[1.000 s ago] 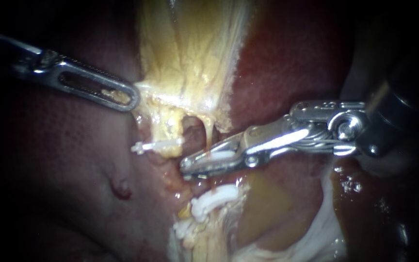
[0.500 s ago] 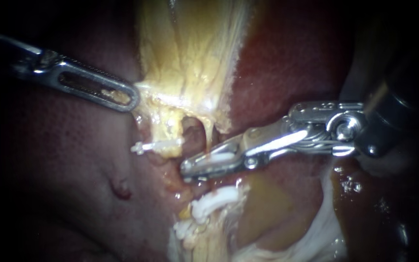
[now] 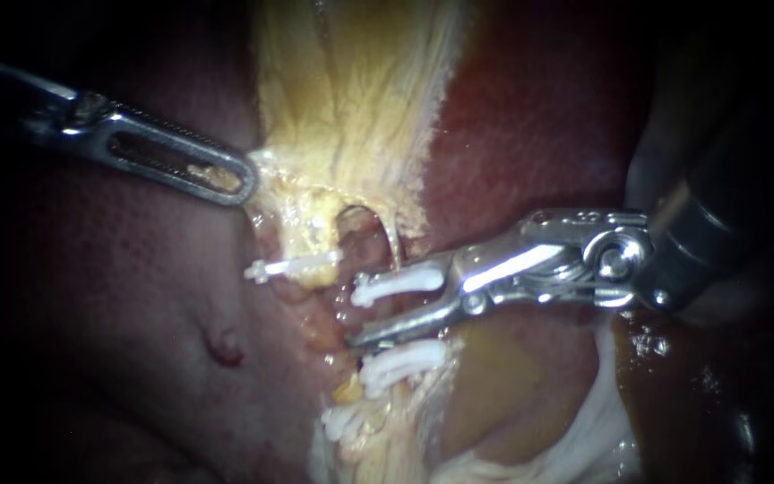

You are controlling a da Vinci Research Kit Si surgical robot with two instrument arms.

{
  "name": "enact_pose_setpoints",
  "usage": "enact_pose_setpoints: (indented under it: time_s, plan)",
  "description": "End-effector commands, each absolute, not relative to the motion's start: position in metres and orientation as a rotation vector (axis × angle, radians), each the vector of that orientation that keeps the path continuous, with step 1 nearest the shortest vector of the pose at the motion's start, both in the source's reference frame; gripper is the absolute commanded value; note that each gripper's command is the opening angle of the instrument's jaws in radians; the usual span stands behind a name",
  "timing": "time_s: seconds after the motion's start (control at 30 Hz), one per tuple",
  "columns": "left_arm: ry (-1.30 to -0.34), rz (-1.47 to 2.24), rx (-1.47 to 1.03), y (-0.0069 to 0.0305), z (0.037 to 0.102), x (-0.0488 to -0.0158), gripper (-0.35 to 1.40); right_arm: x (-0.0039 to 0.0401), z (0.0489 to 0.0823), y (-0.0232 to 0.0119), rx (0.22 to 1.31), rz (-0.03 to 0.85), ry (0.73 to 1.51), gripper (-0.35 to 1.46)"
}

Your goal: Going back third clip right tube

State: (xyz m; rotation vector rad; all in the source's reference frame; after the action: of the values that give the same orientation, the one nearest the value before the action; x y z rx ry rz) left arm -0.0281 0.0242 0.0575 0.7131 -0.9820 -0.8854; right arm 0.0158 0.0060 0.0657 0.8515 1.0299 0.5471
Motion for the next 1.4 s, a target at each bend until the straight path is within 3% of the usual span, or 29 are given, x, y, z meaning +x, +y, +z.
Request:
enact_pose_setpoints:
  time_s: [0.03,0.4,0.63,0.87,1.03,1.4]
  plan:
    - [-0.982,-0.885,0.713,0.0241,0.0575,-0.0281,-0.35,0.0156,0.0661,0.0063,0.831,0.543,1.025,0.50]
    - [-0.982,-0.885,0.713,0.0241,0.0576,-0.0281,-0.35,0.0139,0.0667,0.0068,0.687,0.502,1.048,0.50]
    - [-0.982,-0.884,0.713,0.0240,0.0575,-0.0279,-0.35,0.0108,0.0657,0.0060,0.582,0.339,1.095,0.50]
    - [-0.982,-0.884,0.714,0.0240,0.0575,-0.0278,-0.35,0.0068,0.0642,0.0060,0.482,0.276,1.129,0.50]
    - [-0.982,-0.884,0.714,0.0240,0.0575,-0.0278,-0.35,0.0044,0.0626,0.0064,0.457,0.248,1.168,0.50]
    - [-0.982,-0.887,0.706,0.0236,0.0580,-0.0287,-0.35,0.0036,0.0616,0.0065,0.446,0.229,1.173,0.50]
